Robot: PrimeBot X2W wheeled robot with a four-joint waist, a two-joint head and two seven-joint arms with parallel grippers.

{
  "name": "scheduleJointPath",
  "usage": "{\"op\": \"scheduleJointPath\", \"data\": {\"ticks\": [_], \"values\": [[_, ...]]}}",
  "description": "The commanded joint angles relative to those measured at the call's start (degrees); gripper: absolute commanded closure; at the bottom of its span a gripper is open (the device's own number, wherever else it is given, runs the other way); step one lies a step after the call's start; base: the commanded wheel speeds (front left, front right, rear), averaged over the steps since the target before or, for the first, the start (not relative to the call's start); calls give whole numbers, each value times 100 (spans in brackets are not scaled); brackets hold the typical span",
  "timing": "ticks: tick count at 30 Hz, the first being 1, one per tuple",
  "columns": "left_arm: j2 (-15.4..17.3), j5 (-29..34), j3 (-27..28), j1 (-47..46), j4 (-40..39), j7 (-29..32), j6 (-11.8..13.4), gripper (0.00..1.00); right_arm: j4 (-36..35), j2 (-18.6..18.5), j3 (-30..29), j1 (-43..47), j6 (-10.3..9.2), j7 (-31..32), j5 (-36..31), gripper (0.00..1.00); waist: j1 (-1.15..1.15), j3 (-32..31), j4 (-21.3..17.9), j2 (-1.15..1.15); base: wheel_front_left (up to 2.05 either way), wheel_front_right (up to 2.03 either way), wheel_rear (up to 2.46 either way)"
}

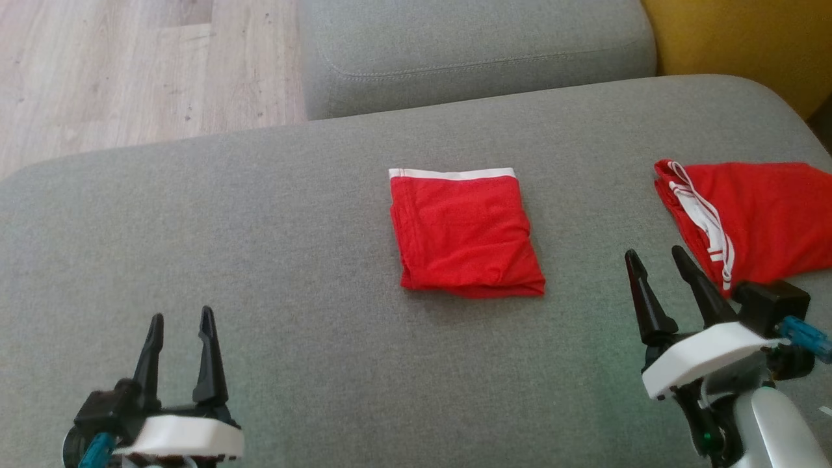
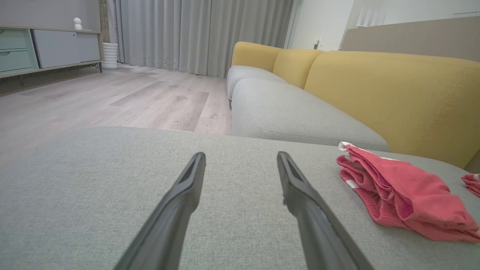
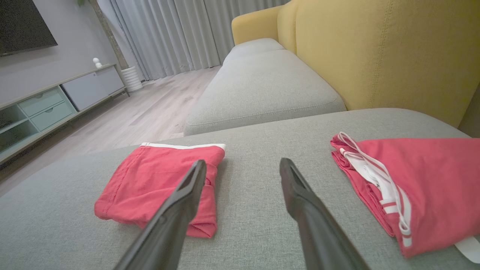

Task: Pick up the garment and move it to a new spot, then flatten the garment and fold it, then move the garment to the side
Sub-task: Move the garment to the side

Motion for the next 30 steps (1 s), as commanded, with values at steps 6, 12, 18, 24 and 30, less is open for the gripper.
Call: {"op": "scheduleJointPath", "data": {"ticks": [6,12,18,24,30], "values": [[124,-19,226,-115,-210,-55,27,0,-170,-79,76,-237,-4,11,25,0,1,22,-26,0,0,0,0],[144,-53,199,-139,-178,-55,20,0,-143,-43,76,-235,-4,82,28,0,1,50,0,0,0,0,0],[148,-59,128,-273,-211,-51,4,0,-227,-52,113,-584,-4,361,14,0,1,250,152,0,0,0,0],[167,-15,-2,-649,-356,-51,-42,0,91,104,-3,-1611,-4,1531,23,0,1,799,473,0,0,0,0],[76,15,-138,-1005,-329,-53,-94,0,1084,378,-297,-2472,-4,2666,-181,0,1,1247,880,0,0,0,0]]}}
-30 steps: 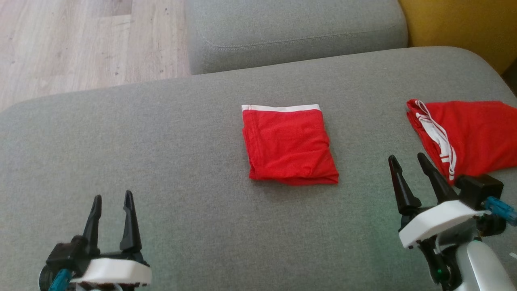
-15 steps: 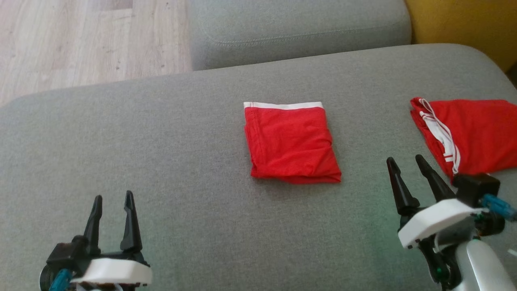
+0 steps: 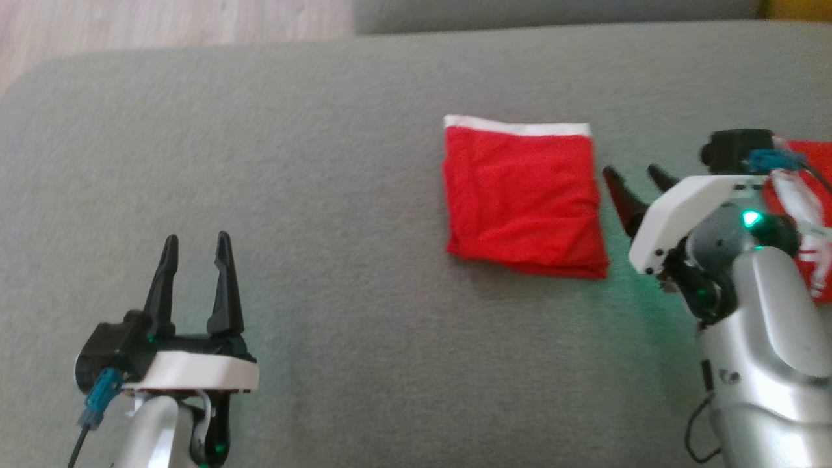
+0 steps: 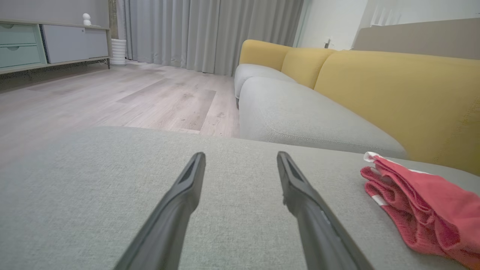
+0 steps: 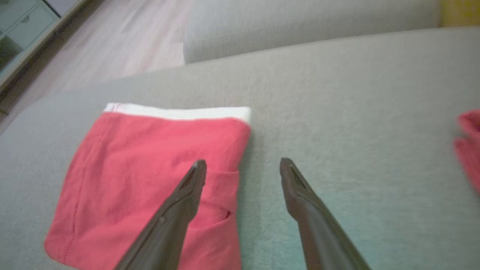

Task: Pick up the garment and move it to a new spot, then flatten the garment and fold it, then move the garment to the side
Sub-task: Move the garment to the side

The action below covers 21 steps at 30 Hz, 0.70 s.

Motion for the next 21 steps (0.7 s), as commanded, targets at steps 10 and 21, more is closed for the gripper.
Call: {"op": "scheduleJointPath", "data": {"ticks": [10,21], "values": [[-24,85,154,-373,-58,-54,-87,0,773,208,340,-415,-4,739,41,32,-1,435,427,0,0,0,0],[-52,154,281,-293,-148,-54,-136,0,-500,-1310,2200,-794,-4,1129,645,100,-1,283,-334,0,0,0,0]]}}
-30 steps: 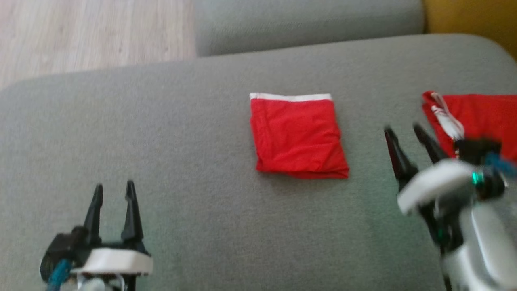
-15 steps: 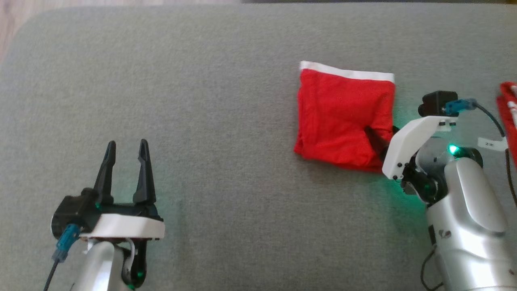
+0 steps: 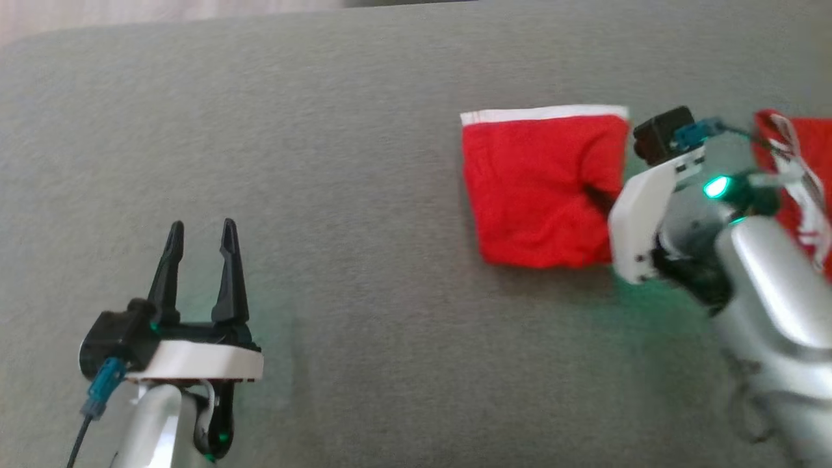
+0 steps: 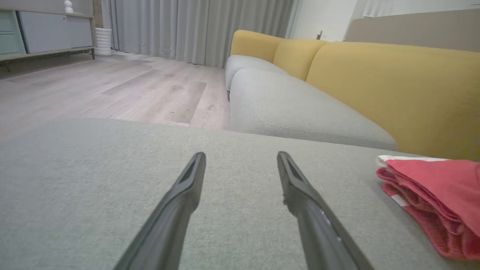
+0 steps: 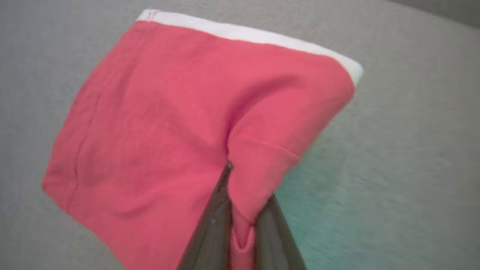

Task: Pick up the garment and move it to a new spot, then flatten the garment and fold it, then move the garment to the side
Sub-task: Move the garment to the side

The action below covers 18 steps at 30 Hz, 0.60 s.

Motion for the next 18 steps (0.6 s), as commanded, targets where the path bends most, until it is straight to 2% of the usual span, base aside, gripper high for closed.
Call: {"op": "scheduleJointPath", "data": {"ticks": [1,5,8,11,12,14,18], "values": [[80,53,248,-103,-177,-53,-32,0,-581,-622,416,-344,-4,156,155,100,0,-82,-362,0,0,0,0],[112,74,302,-88,-208,-53,-41,0,-1115,-1712,882,-543,-4,315,447,100,0,-58,-779,0,0,0,0],[134,99,288,-139,-244,-53,-46,0,-1261,-2376,1216,-716,-4,294,606,100,0,60,-1034,0,0,0,0],[190,122,223,-258,-244,-53,-54,0,-1139,-2875,1412,-904,-4,157,664,100,0,247,-1217,0,0,0,0],[190,122,223,-258,-244,-53,-54,0,-1139,-2875,1412,-904,-4,157,664,100,0,247,-1217,0,0,0,0],[227,135,160,-361,-248,-53,-59,0,-1033,-3201,1548,-1056,-4,45,560,100,0,380,-1288,0,0,0,0],[330,148,65,-547,-281,-33,-66,0,-743,-3719,1789,-1363,-4,-403,413,100,0,683,-1367,0,0,0,0]]}}
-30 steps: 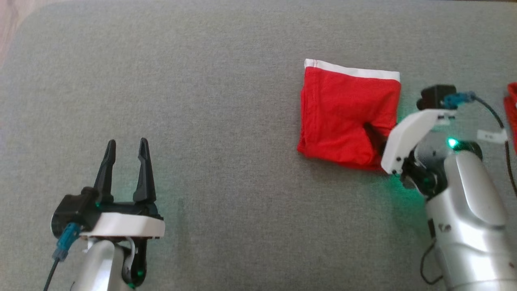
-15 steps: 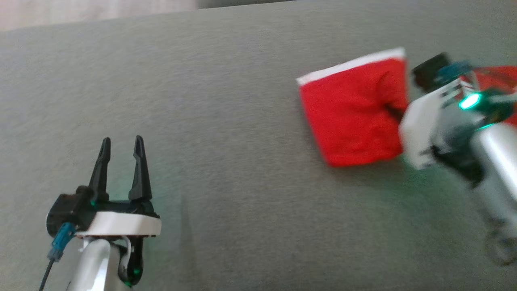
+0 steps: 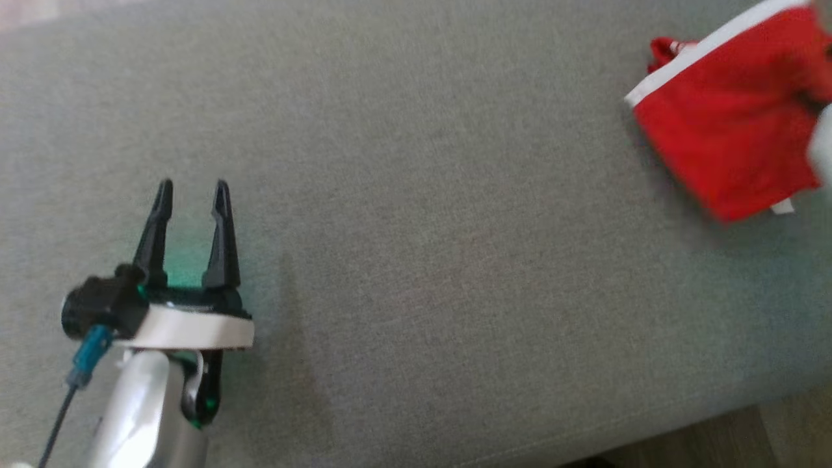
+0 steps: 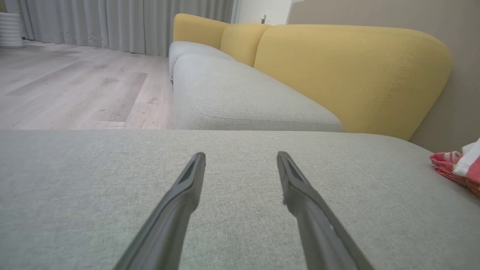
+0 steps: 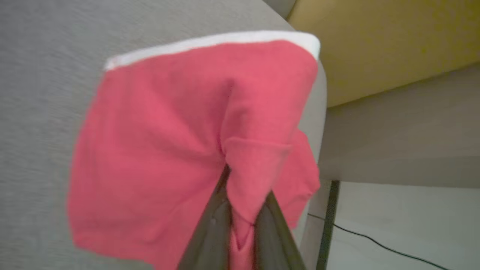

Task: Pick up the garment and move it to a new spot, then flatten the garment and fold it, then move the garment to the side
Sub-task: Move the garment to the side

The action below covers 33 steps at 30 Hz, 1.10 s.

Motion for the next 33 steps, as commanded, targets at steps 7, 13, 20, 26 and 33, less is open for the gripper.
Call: {"op": "scheduleJointPath", "data": {"ticks": [7,13,20,26,33], "values": [[345,53,46,-419,-297,61,-22,0,846,-431,-52,-243,-4,-478,-81,100,0,662,-35,0,0,0,0],[442,49,39,-465,-333,88,-10,0,1665,109,-770,-163,-4,-777,-235,56,0,787,-15,0,0,0,0],[408,24,-29,-359,-202,61,9,0,2206,834,-1619,70,-4,-874,-535,0,0,393,17,0,0,0,0],[231,-117,-6,-46,-6,-13,31,0,1484,1575,-2412,732,-4,-1770,-507,0,0,-325,172,0,0,0,0],[85,-265,198,584,64,-49,105,0,80,2688,-2893,2171,-4,-2873,-658,0,0,-1112,426,0,0,0,0]]}}
